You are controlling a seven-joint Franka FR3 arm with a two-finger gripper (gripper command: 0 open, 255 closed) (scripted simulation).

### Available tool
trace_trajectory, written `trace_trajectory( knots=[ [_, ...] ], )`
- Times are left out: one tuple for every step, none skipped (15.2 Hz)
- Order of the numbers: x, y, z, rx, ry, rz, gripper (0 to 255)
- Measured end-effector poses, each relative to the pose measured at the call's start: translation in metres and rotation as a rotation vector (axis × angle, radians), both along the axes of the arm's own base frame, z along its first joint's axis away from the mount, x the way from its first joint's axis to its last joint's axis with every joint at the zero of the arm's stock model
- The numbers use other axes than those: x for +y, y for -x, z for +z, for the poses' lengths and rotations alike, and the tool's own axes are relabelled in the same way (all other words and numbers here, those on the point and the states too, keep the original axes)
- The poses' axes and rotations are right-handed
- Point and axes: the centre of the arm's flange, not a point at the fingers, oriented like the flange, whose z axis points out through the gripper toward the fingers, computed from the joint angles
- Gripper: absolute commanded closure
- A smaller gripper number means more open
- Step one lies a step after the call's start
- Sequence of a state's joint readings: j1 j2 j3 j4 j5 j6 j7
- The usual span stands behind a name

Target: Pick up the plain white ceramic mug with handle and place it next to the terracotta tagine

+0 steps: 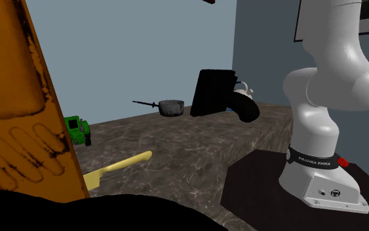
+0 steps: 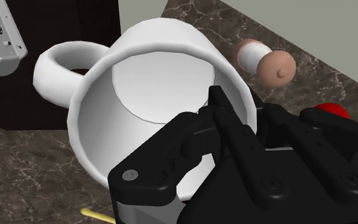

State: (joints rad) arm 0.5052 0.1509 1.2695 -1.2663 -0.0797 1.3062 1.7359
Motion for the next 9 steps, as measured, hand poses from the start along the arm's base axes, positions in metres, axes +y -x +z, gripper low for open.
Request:
trace_trajectory(
  knots=[
    [0.009, 0.009, 0.002, 0.001, -0.003, -0.005, 255],
    [0.02, 0.019, 0.001, 0.001, -0.003, -0.01, 255],
    [0.027, 0.029, 0.0, 0.0, -0.004, -0.011, 255],
    [0.032, 0.036, 0.002, 0.001, -0.006, -0.011, 255],
    [0.037, 0.042, -0.002, -0.001, -0.004, -0.013, 255],
    [0.039, 0.044, -0.006, -0.002, -0.004, -0.014, 255],
    [0.04, 0.046, -0.011, -0.003, -0.003, -0.014, 255],
    [0.041, 0.046, -0.016, -0.003, -0.003, -0.014, 255],
    [0.04, 0.047, -0.023, -0.004, -0.003, -0.014, 255]
  ],
)
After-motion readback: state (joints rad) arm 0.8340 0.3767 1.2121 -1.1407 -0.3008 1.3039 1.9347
